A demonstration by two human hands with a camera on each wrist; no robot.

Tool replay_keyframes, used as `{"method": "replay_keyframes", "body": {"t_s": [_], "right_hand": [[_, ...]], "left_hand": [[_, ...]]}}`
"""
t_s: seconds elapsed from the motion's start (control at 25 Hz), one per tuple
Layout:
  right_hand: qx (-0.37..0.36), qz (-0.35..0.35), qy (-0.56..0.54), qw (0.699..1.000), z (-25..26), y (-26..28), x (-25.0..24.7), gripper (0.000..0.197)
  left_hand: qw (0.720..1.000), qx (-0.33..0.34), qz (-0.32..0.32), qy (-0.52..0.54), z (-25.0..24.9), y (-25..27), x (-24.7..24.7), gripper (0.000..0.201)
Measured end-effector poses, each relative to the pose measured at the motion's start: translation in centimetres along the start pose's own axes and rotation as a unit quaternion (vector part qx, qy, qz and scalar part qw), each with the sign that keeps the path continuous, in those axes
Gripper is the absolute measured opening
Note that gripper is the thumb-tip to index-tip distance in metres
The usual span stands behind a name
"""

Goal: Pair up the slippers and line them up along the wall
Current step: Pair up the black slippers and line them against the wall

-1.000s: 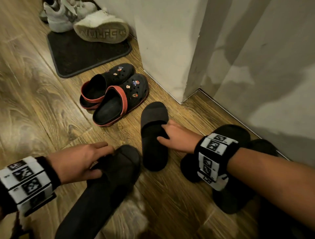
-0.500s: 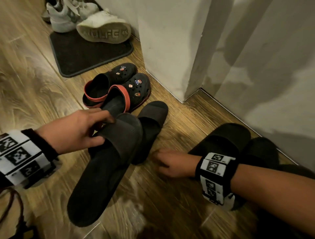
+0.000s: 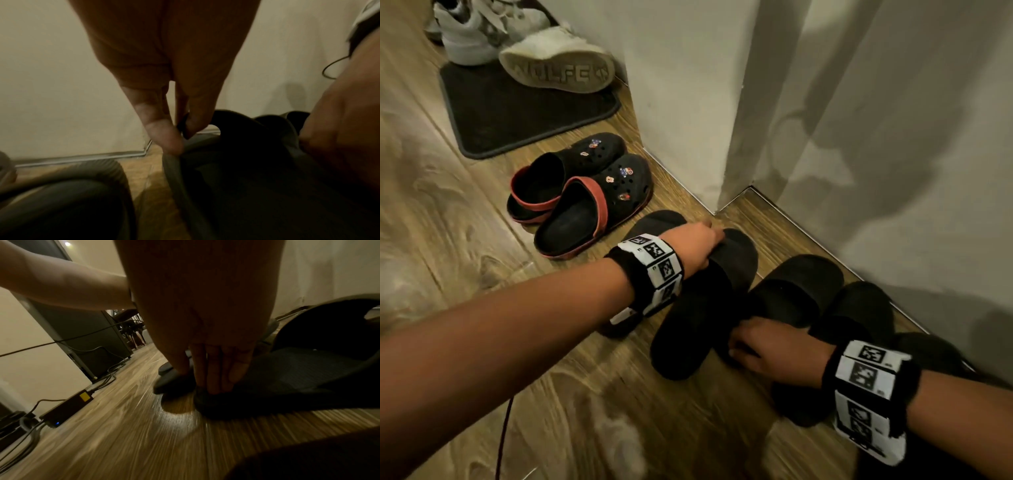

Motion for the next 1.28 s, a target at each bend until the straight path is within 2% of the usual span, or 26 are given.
{"method": "replay_keyframes", "body": {"t_s": [0.08,0.28,0.44,0.52,0.68,0.8,0.92,1.0,1.08,1.16,1.28], "right_hand": [[0.004,-0.014,-0.010,1.000,-0.3,0.2,-0.3,0.028],[0.024,-0.032,0.023,0.999,-1.0,0.2,-0.7,0.033],[0.038,-0.040,0.079,0.995,-2.2,0.8,-0.9,0.040],[0.041,-0.047,0.097,0.993,-3.0,1.5,-0.9,0.040],[0.039,-0.054,0.096,0.993,-4.4,2.9,-0.8,0.038],[0.036,-0.050,0.106,0.992,-4.4,3.3,-0.7,0.039],[0.039,-0.044,0.119,0.991,-4.1,3.2,-0.6,0.041],[0.042,-0.043,0.127,0.990,-4.1,3.0,-0.7,0.042],[0.047,-0.044,0.131,0.989,-4.1,2.9,-0.8,0.042],[0.047,-0.044,0.138,0.988,-4.1,2.8,-1.0,0.042],[0.048,-0.044,0.139,0.988,-4.1,2.7,-0.8,0.041]], "left_hand": [[0.999,-0.025,0.019,-0.007,0.2,-1.5,1.1,0.042],[0.998,-0.061,-0.010,-0.002,1.2,-2.3,1.2,0.046],[0.996,-0.074,-0.057,0.012,2.9,0.8,1.4,0.039],[0.994,-0.096,-0.042,0.000,5.3,2.9,2.9,0.039],[0.991,-0.135,-0.022,-0.003,9.2,4.4,5.4,0.059],[0.987,-0.143,-0.046,0.053,9.5,3.0,5.9,0.070],[0.987,-0.118,-0.074,0.082,9.1,1.2,5.5,0.074],[0.990,-0.110,-0.077,0.050,9.1,0.4,5.3,0.084],[0.986,-0.137,-0.090,-0.001,9.3,0.0,5.2,0.089],[0.977,-0.172,-0.122,-0.019,9.2,-0.2,5.1,0.082],[0.973,-0.177,-0.146,0.012,9.3,-0.4,5.2,0.058]]}}
Point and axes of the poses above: each hand's wrist, its own y-axis away from the middle knuckle, its own x-axis out of the palm, z = x × y, the point moved 7 cm from there along -y, towards the middle knuckle, and after that the axes turned 7 degrees about -x, right-handed, at the moved point
